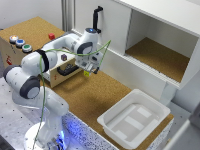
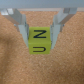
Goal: Place the yellow object on the table
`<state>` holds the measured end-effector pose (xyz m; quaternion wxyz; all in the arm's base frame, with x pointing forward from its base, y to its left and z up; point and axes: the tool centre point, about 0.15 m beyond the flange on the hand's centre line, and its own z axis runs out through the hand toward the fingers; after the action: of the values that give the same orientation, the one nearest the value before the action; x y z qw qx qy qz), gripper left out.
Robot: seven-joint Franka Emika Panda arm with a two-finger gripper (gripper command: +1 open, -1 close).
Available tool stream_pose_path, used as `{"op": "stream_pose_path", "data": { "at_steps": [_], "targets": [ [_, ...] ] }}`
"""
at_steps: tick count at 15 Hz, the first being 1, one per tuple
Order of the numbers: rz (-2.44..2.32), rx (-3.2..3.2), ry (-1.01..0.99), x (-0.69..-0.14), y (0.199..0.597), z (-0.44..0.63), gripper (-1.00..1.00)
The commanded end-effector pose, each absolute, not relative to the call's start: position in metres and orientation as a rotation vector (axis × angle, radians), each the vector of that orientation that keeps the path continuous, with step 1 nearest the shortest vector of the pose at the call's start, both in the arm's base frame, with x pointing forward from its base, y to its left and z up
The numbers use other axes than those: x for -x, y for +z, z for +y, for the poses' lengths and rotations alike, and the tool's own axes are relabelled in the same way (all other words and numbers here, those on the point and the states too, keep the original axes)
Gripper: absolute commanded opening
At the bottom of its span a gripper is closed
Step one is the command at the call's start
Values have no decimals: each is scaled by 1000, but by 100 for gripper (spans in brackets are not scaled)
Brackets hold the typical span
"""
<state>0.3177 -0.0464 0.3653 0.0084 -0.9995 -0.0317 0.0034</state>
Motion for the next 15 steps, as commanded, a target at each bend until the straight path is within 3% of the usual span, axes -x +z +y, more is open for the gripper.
{"op": "stream_pose_path", "data": {
  "at_steps": [1, 5, 15],
  "targets": [
    [80, 3093, 127, -356, 307, -105, -100],
    [185, 3065, 168, -374, 279, -145, -100],
    [54, 3090, 114, -486, 243, -177, -100]
  ]
}}
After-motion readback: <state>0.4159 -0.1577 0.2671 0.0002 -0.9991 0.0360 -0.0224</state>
